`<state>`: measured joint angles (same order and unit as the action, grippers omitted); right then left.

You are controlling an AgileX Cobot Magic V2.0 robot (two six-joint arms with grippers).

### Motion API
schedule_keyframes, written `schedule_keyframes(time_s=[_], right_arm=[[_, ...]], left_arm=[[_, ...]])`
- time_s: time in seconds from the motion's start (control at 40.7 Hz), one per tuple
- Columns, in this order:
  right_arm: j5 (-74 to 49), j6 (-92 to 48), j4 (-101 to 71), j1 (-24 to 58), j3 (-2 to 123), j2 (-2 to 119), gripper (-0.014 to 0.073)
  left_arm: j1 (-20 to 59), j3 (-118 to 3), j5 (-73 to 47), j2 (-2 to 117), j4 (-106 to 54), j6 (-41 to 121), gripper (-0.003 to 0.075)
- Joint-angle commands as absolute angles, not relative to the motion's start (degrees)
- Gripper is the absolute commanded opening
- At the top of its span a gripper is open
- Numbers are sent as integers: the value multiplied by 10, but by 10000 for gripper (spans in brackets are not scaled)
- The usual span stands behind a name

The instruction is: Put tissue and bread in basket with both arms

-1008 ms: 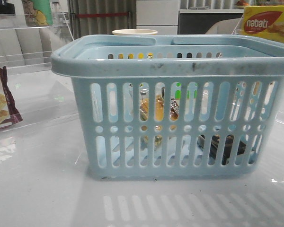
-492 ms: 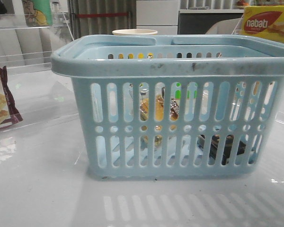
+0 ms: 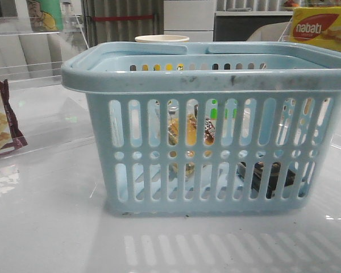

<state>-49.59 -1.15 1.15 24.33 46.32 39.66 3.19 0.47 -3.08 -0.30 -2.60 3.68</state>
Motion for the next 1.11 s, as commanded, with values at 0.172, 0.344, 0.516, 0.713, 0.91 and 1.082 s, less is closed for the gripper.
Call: schedule_keyframes(time_s=[0.172,0.344,0.516,0.713,0.91,1.082], right_arm=[[-461,-15,17,243,479,394,28],[-458,-15,16,243,479,394,28],[-419,-15,44,224,437,363,28],[-262,-15,44,127,303,259,28],[-105,-15,44,46,143,107,28],[-18,-14,35,-17,30,9,28]], left_arm=[[31,3,20,-14,-27,31,92],[31,3,20,-14,-27,31,92],[31,3,20,-14,-27,31,92],[31,3,20,-14,-27,31,92],[31,3,20,-14,-27,31,92],[31,3,20,-14,-27,31,92]])
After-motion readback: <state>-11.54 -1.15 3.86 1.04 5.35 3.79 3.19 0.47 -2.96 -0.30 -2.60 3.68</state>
